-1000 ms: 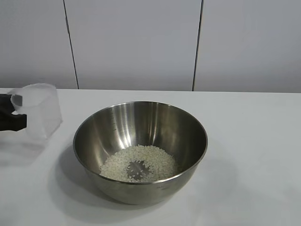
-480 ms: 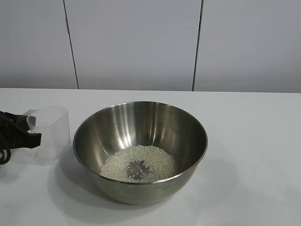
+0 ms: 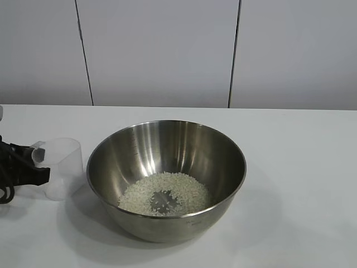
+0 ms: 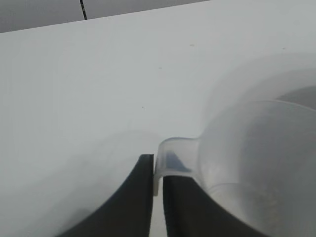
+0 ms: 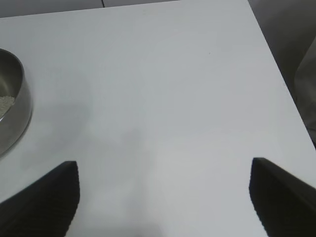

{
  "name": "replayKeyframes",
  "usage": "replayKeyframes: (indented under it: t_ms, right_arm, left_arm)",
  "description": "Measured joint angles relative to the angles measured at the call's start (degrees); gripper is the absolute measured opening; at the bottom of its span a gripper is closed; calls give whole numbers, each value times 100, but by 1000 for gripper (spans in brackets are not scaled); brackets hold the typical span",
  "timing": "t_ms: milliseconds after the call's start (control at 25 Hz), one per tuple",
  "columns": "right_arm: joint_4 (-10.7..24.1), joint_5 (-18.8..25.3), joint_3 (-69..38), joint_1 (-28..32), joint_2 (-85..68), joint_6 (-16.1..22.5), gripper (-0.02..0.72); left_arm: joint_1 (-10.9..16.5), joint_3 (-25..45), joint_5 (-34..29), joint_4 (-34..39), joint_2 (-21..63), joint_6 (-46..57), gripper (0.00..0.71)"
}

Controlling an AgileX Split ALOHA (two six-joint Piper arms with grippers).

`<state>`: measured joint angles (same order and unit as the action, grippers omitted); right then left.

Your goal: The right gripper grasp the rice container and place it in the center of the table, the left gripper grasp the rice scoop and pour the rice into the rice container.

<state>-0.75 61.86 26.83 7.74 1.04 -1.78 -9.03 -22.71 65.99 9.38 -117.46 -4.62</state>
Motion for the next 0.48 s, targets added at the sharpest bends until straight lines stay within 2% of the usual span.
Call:
replayKeyframes:
  t_ms: [480]
  right_arm:
    - [0,5,0,0,0,0,639]
  left_arm:
    - [0,654,0,0,248,0,549]
